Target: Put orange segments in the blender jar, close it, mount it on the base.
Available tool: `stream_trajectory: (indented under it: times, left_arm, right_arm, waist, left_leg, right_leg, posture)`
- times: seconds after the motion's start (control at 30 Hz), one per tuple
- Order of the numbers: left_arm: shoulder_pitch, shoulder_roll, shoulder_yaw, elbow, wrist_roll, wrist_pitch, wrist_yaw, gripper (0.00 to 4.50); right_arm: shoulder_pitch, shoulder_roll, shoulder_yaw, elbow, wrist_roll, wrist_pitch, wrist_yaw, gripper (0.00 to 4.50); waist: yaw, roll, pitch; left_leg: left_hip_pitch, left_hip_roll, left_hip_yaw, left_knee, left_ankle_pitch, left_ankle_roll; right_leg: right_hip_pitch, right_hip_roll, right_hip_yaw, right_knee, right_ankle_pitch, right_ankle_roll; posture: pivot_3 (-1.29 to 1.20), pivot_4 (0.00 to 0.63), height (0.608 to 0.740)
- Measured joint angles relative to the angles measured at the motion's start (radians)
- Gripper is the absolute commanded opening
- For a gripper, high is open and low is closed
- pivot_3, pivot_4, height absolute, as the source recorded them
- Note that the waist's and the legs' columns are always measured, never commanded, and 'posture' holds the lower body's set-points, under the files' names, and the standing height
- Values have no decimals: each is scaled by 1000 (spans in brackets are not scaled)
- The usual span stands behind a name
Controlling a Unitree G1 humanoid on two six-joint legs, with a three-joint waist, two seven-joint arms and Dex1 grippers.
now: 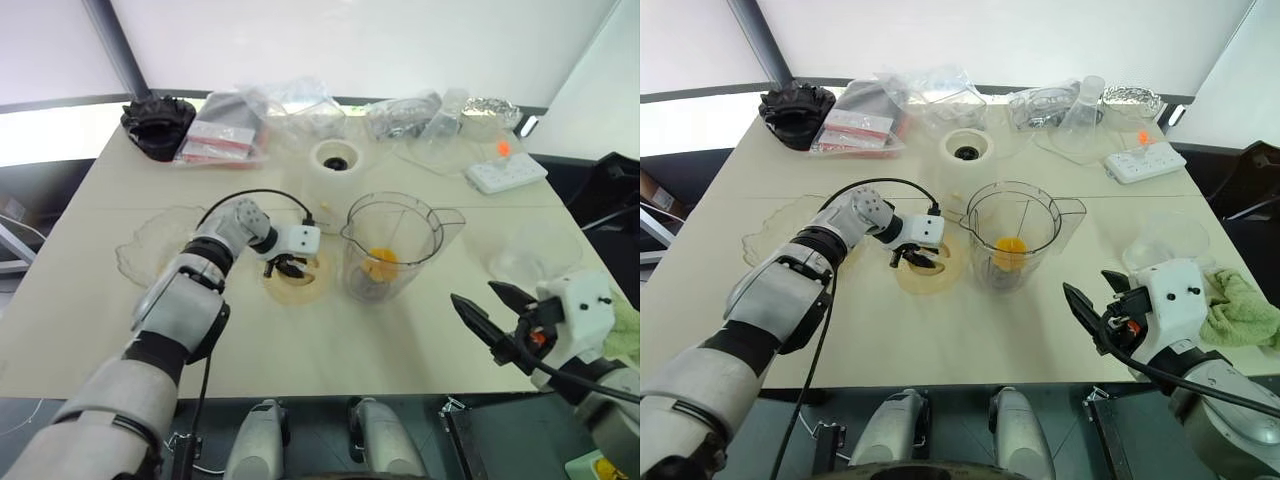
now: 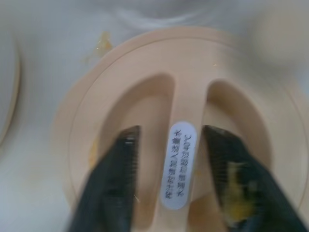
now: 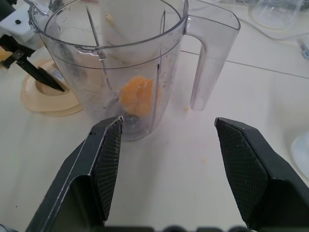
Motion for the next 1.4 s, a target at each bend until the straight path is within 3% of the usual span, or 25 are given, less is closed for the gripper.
stream_trajectory:
  times: [0.03, 0.27, 0.47, 0.67, 0.97, 1.4]
  left_arm:
    - [0, -1, 3, 0, -1, 4, -2, 260]
    - [-1, -4, 21, 0, -3, 34, -28, 261]
    - [-4, 0, 68, 6, -33, 59, -85, 261]
    - [-63, 79, 160, -10, -120, 69, -228, 261]
    - [-74, 150, 223, -112, -216, 78, -335, 261]
    - [1, 211, 228, -273, -267, 99, -346, 261]
  right_arm:
    - [-4, 0, 0, 0, -1, 3, 0, 3154]
    - [-43, -9, 15, 13, -28, 51, -10, 3154]
    - [-212, -28, 110, 87, -82, 103, -15, 3154]
    - [-377, -30, 242, 231, -189, 191, -17, 3154]
    - [-552, 124, 333, 443, -274, 215, 64, 3154]
    - [-714, 213, 368, 637, -408, 214, 210, 3154]
  waist:
    - [0, 0, 0]
    - [-2, 0, 0]
    - [-2, -1, 0]
    - [-2, -2, 1]
    - [-2, -2, 1]
    - [-3, -2, 1]
  left_leg:
    - [2, 0, 0, 0, 0, 0]
    - [6, 1, 1, -1, 0, 0]
    - [-1, 0, 1, 0, 0, 0]
    - [-7, 0, 1, 0, 0, 0]
    - [-7, 0, 1, 0, 0, 0]
    - [-5, 0, 0, 1, 0, 0]
  right_leg:
    - [2, 0, 0, -1, 0, 0]
    - [5, -1, 0, -2, -1, 1]
    - [-1, -1, 0, -3, 2, -3]
    - [-8, 0, 0, 0, 2, -3]
    - [-8, 0, 0, 2, 2, -3]
    - [-10, 1, 0, 10, 1, -2]
  posture:
    - [0, 150, 740]
    - [0, 150, 740]
    - [0, 150, 740]
    - [0, 150, 740]
    - [0, 150, 740]
    - [0, 150, 740]
